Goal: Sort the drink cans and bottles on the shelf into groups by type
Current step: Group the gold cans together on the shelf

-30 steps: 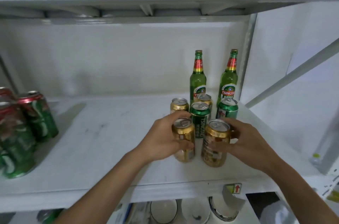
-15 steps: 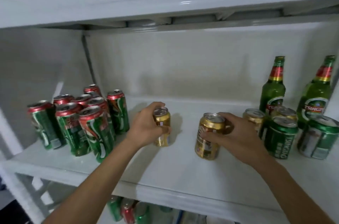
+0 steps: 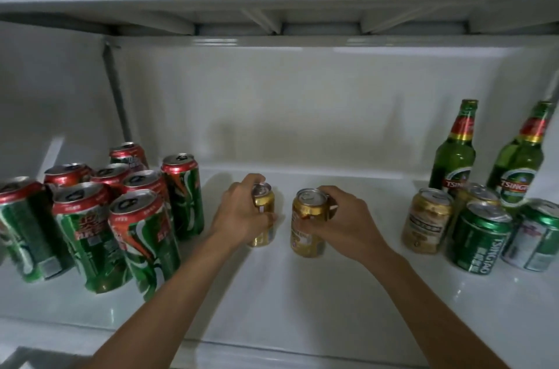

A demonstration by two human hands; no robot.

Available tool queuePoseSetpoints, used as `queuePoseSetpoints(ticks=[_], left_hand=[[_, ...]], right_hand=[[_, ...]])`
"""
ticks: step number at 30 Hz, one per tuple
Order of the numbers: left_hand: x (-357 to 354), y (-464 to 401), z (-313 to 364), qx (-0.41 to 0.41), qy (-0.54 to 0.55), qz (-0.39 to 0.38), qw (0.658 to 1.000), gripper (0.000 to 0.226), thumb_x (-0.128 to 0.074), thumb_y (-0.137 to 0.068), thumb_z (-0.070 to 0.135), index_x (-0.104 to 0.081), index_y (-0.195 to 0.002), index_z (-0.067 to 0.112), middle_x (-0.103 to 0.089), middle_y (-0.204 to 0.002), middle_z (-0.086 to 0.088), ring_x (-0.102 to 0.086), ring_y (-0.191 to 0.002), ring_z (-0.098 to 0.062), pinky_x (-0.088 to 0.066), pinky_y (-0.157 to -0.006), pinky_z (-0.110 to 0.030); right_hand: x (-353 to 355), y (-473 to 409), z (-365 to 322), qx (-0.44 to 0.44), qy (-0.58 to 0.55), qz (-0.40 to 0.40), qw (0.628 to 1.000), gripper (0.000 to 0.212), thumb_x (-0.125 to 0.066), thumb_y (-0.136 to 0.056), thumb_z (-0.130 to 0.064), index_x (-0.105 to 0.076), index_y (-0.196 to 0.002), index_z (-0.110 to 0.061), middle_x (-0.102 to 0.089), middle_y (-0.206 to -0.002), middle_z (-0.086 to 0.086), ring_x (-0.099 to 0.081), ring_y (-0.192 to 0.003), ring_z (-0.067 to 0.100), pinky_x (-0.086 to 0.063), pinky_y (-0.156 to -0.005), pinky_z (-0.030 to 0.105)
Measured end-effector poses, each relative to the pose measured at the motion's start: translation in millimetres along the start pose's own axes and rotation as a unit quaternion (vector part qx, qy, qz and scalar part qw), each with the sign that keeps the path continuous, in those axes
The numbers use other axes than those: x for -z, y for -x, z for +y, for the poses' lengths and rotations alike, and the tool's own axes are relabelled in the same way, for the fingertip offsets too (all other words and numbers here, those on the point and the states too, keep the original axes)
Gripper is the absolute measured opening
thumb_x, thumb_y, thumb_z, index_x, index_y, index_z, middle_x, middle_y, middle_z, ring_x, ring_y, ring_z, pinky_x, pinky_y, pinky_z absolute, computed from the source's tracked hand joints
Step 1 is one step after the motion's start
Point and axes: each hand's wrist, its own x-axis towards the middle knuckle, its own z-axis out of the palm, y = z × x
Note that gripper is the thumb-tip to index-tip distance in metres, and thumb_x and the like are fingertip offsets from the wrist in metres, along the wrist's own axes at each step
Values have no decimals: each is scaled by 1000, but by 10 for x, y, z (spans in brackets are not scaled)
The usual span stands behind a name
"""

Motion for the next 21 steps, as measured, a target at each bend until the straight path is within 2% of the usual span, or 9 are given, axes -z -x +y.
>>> queuePoseSetpoints(ticks=[3,5,9,11,12,14,16,18,21], left_hand=[[-32,-13,-2,-6,-1,2,1000,76,-91,-68,30,-54,-134,33,-64,-122,-3,-62,-111,-25,-47,-89,-30],[-24,-4,12,-7,8,-4,1000,77,-91,-69,25,-53,-137,29,-62,-124,-6,-62,-112,-27,-51,-94,-35],[39,55,149,-9,9,-21,1000,79,-82,-74,14,-49,-144,28,-39,-145,-8,-54,-119,-26,-43,-103,-30],[72,111,350,-78,6,37,996,71,-77,-79,11,-51,-141,33,-34,-149,0,-56,-113,-17,-48,-102,-36],[75,149,489,-132,8,62,989,67,-76,-81,8,-54,-138,34,-36,-147,3,-56,-108,-12,-51,-98,-37],[33,227,823,-241,28,62,968,54,-70,-83,6,-60,-130,31,-47,-138,7,-55,-111,-12,-50,-91,-36],[-138,338,1171,-338,39,11,940,43,-61,-82,14,-64,-123,28,-55,-128,9,-58,-113,-14,-49,-89,-34],[-460,461,1462,-392,1,-62,918,47,-55,-85,24,-61,-130,33,-53,-131,13,-55,-119,-9,-47,-92,-32],[-1050,443,1745,-366,-33,-143,919,61,-61,-91,23,-43,-146,42,-37,-149,14,-42,-135,-9,-44,-99,-32]], right_hand=[[23,32,24,-4,3,-14,1000,67,-87,-52,-53,-67,-113,-35,-71,-102,-19,-63,-88,-14,-46,-64,2],[57,68,29,-8,-6,-45,999,66,-91,-62,-45,-63,-120,-36,-70,-108,-19,-62,-91,-15,-46,-67,2],[259,178,-37,-24,-6,-125,992,68,-83,-77,-49,-46,-134,-45,-58,-127,-27,-60,-109,-3,-51,-86,17],[556,253,-81,-27,32,-124,991,65,-70,-82,-63,-48,-140,-42,-57,-131,-24,-60,-109,-5,-50,-83,15],[764,292,-96,-26,44,-114,992,59,-64,-82,-69,-56,-134,-42,-62,-125,-24,-62,-105,-7,-51,-81,14],[1252,358,-112,-21,54,-87,995,49,-56,-83,-72,-70,-115,-38,-73,-110,-20,-68,-100,-5,-54,-82,19],[1724,371,-78,-17,105,-42,993,32,-57,-93,-57,-74,-107,-33,-75,-103,-19,-69,-97,-3,-54,-84,23],[2120,297,55,3,215,22,976,18,-59,-100,-33,-75,-107,-27,-74,-103,-15,-69,-95,3,-55,-84,30],[2538,118,337,18,327,27,944,28,-60,-97,-8,-71,-120,-19,-70,-119,0,-65,-108,20,-51,-92,33]])
